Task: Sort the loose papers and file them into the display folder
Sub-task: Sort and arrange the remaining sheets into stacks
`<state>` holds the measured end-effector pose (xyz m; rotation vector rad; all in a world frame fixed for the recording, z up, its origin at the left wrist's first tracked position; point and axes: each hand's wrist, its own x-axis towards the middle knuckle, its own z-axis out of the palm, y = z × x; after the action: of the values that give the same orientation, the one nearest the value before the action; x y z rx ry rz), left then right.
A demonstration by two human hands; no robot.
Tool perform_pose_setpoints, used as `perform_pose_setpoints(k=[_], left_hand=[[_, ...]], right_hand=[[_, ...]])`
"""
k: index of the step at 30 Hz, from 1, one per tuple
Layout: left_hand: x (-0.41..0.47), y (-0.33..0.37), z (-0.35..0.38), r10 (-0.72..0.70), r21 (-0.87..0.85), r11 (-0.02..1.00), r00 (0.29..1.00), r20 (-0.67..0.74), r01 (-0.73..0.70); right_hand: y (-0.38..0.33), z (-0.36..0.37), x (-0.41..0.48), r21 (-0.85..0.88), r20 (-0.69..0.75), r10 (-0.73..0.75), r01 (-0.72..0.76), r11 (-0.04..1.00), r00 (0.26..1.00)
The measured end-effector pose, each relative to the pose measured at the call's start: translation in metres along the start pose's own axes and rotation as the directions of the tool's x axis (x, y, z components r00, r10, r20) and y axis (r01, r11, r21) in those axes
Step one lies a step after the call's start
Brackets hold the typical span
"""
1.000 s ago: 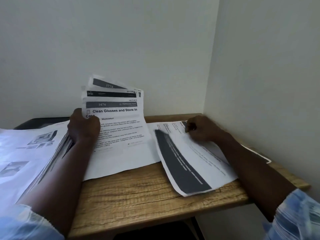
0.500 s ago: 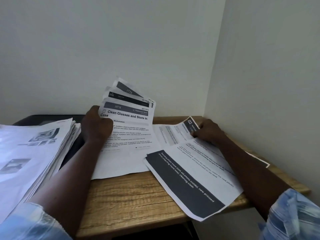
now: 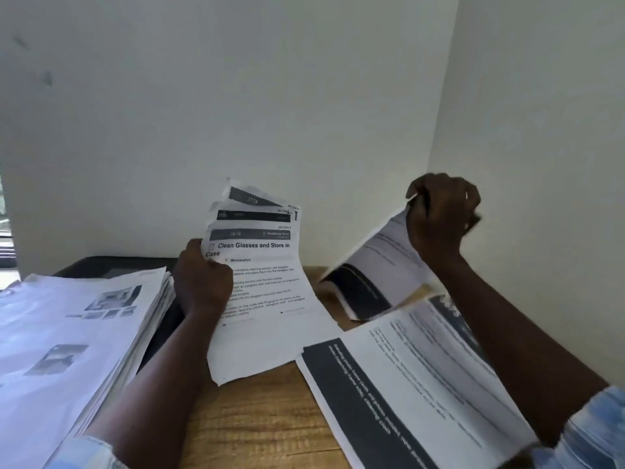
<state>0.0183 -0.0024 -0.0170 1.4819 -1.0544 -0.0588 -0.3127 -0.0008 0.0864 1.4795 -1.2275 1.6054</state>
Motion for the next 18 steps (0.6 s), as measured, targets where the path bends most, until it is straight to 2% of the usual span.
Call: perform_pose_setpoints(k=[4,7,12,15,18], left_hand=[[-0.002,0.004,-0.001,-0.057,-0.199,0.978,0.998,0.002,0.056],[-0.001,0.006,-0.001,-0.089,-0.290,0.951,0.994,0.065,0.105],[-0.003,0.008,0.003,-0.059,-0.311,0.946,0.990,0.125,0.095],[-0.003,0.005,0.008,-0.010,-0.283,0.958,0.990,0.138,0.049],[-0.006,0.003,0.009,0.020,-0.308,0.951,0.982,0.188,0.040]], right_hand=[[-0.042,0.014,0.032,0.015,-0.053,-0.139,0.140,0.990,0.989],[-0.073,0.034,0.014,0.037,-0.035,-0.183,0.185,0.982,0.982],[-0.089,0.080,-0.060,0.092,0.043,-0.310,0.305,0.948,0.950],[-0.093,0.094,-0.074,0.099,0.109,-0.446,0.437,0.894,0.888],[-0.099,0.091,-0.077,0.134,0.109,-0.465,0.450,0.883,0.879]])
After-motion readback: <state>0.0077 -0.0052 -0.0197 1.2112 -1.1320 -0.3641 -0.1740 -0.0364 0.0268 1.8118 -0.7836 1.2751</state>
